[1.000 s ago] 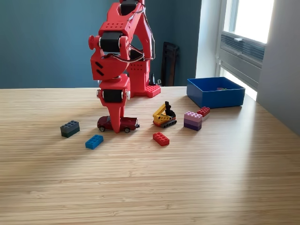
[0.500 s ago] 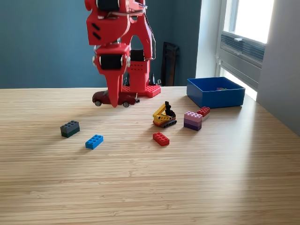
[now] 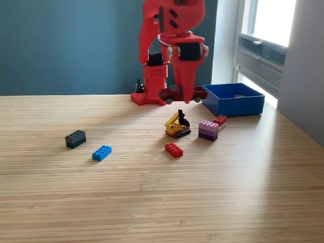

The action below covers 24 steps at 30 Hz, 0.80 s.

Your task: Grasp a lego block and put it in the bin.

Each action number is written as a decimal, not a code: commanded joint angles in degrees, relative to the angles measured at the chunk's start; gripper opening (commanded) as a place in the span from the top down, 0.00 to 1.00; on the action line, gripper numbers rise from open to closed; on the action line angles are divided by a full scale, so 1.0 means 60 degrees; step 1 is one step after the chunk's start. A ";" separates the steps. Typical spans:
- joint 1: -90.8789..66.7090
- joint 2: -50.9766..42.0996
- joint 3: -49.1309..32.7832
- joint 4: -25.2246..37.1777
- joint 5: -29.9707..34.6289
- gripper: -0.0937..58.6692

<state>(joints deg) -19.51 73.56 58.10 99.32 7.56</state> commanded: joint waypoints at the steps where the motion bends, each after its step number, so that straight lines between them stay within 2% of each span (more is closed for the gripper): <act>1: -0.2974 0.0366 0.0278 0.0498 0.1040 1.00; 7: -0.6167 0.0366 0.0337 0.0498 0.1919 1.00; 18: -0.8657 0.0352 0.1479 0.0498 0.1377 1.00; 24: -0.8921 0.0337 0.1465 0.0483 0.1187 1.00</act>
<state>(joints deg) -72.25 73.56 68.03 99.32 15.12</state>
